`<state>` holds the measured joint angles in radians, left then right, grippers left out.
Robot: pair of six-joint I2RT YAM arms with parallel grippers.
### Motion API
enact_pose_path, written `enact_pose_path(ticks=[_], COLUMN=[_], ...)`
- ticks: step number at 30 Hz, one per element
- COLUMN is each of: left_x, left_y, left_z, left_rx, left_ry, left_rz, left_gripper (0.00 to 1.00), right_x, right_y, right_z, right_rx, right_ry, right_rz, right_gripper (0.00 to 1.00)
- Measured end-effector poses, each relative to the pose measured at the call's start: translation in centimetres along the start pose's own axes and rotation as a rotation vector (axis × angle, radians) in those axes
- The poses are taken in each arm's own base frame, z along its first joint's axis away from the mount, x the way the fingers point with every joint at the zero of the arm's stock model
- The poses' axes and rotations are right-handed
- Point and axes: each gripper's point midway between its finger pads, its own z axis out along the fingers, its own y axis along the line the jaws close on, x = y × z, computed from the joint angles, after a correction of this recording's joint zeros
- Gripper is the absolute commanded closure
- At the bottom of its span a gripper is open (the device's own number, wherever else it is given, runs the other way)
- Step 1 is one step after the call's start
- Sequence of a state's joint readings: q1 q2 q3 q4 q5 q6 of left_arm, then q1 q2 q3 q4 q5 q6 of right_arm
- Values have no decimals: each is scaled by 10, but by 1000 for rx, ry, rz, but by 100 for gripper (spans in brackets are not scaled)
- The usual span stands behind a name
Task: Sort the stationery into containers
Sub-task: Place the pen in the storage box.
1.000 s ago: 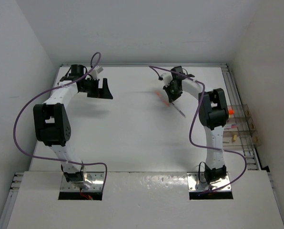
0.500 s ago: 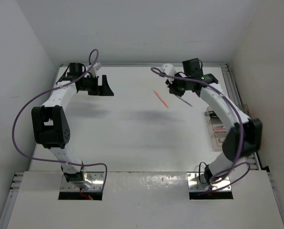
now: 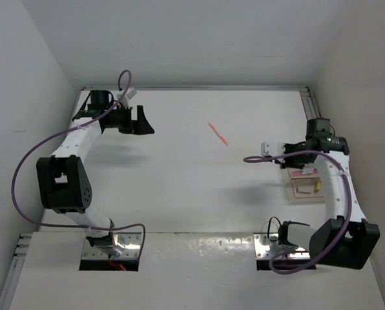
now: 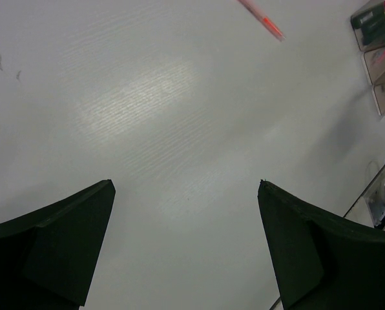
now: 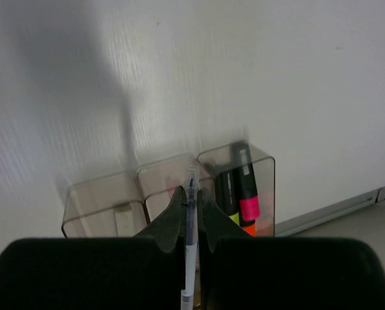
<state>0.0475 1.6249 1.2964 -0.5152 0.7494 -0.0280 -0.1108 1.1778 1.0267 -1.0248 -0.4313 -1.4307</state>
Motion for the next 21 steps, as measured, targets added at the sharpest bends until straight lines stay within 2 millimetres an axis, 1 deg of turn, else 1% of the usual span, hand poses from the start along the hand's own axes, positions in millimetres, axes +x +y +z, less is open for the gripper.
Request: enact_pose_path(ticks=[3,7,13,17,21], left_x=[3,8,8,9,9], left_y=[0,-2,-2,-3,-5], left_z=[1,0,0,1,3], left_rx=[1,1,-2,-2,-2], left_ry=[2,7,7,10,14], left_rz=[-5,-9,-10,-8,-8], left_gripper=[0,0,0,0,0], right_x=[23,44,73,87,101], right_y=[5,10,16,25,28], right_z=[-9,-10,-2,2,6], right_rx=[-19,-60,-105,-125,-133], right_ry=[19,24,35,48,58], right_rz=[-59,-149,-144,-119,-82], right_gripper=[100,100,100,100,100])
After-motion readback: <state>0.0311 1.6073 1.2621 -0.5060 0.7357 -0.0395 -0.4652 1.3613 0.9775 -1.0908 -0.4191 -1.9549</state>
